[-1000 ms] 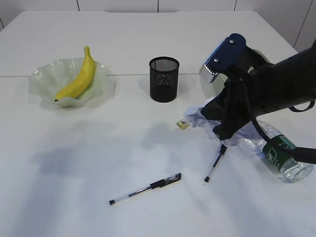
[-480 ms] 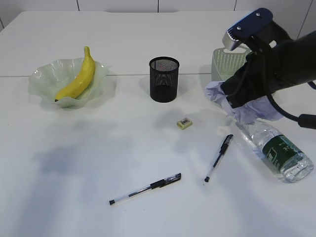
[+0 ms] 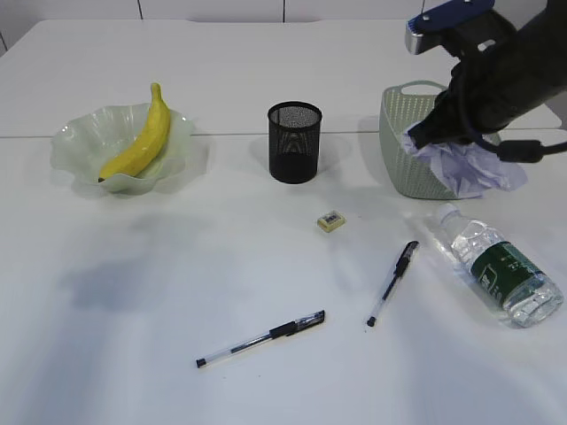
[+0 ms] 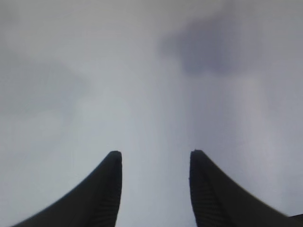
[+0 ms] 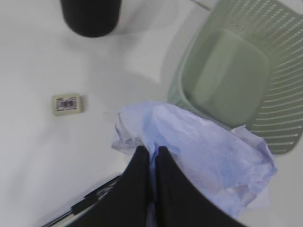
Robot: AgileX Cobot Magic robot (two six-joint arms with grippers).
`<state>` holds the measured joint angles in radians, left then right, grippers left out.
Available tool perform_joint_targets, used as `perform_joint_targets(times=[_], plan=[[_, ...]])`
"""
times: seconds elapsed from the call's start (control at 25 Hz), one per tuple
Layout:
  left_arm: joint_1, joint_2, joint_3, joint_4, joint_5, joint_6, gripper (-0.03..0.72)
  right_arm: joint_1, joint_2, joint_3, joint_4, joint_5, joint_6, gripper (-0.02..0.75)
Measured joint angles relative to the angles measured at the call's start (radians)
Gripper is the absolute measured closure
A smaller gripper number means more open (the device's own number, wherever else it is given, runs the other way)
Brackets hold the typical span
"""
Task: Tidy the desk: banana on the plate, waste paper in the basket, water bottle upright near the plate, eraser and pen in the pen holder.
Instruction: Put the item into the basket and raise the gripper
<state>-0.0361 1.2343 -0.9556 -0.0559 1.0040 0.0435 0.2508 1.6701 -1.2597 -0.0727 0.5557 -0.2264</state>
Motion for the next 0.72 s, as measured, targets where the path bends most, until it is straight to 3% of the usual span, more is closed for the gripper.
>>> perform_joint_targets(times=[0.24,0.72], plan=[[0.000,0.000,0.000,0.000,-0.002,0.000,0.359,0.000,0.039,-0.113,-0.201,0.043,0.215,0.741],[0.000,0.000,0.000,0.002,-0.017,0.000,0.360,-0.051,0.186,-0.290,-0.244,0.052,0.251,0.741]])
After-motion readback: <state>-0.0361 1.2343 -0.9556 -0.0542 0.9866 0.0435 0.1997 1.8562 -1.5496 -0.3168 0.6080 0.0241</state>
